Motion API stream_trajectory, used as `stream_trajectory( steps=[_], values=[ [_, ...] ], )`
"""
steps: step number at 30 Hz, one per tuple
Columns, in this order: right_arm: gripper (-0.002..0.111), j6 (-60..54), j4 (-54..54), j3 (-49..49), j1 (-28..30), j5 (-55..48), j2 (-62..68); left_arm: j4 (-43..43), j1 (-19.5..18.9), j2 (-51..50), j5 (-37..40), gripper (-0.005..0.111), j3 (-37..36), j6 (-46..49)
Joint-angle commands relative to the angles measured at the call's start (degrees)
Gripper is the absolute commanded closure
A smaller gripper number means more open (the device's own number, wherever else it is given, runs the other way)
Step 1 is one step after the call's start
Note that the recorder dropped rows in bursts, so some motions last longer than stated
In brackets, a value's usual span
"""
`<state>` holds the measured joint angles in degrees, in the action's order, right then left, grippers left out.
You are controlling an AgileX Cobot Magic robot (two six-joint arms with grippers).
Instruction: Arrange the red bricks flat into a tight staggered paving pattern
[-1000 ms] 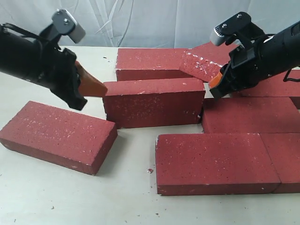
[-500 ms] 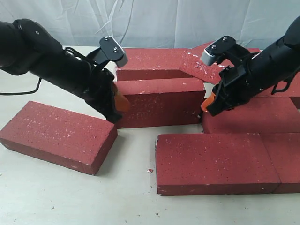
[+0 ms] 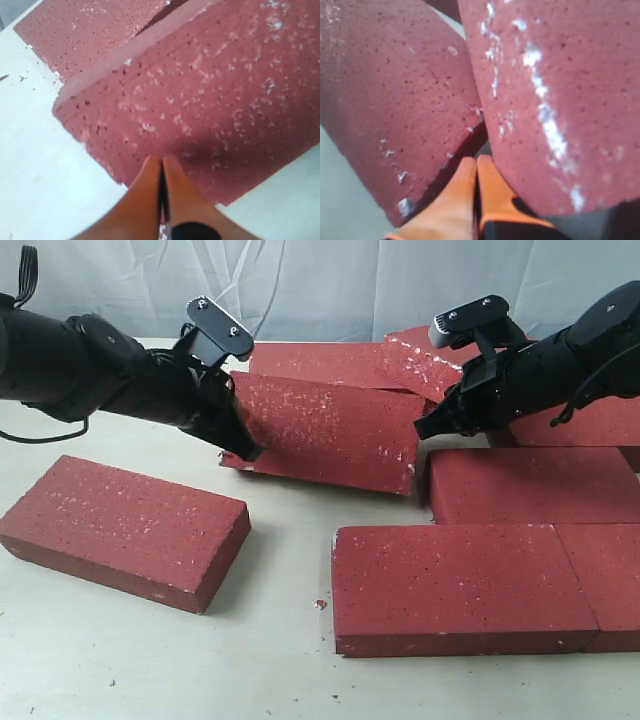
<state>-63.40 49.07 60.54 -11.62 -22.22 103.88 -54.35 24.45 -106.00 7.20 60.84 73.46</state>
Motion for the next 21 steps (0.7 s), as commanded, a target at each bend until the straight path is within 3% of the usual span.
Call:
stream_trajectory(
  steps=[1,6,14,18,21],
  values=[
    [0.109,-0.3,3.4,0.4,0.2,6.6,1.0,-1.0,0.1,0.0,-2.0,0.107,0.2,-0.2],
    [0.109,-0.3,4.2,0.4,0.2,7.4,1.9,0.2,-2.2,0.6,-2.7,0.107,0.2,-0.2],
    [0.109,-0.3,3.4,3.0,0.2,-16.1,-2.5,-1.5,-9.1,2.0,2.0,0.107,0.2,-3.4],
    [0.109,0.1,-4.2,3.0,0.2,-16.5,-1.3,-1.6,-11.4,0.0,6.5,0.107,0.2,-4.0],
    [0.109,1.3,-3.9,3.3,-0.2,-17.7,1.2,-1.4,-11.2,-1.8,7.1,0.107,0.6,-4.0]
  ],
)
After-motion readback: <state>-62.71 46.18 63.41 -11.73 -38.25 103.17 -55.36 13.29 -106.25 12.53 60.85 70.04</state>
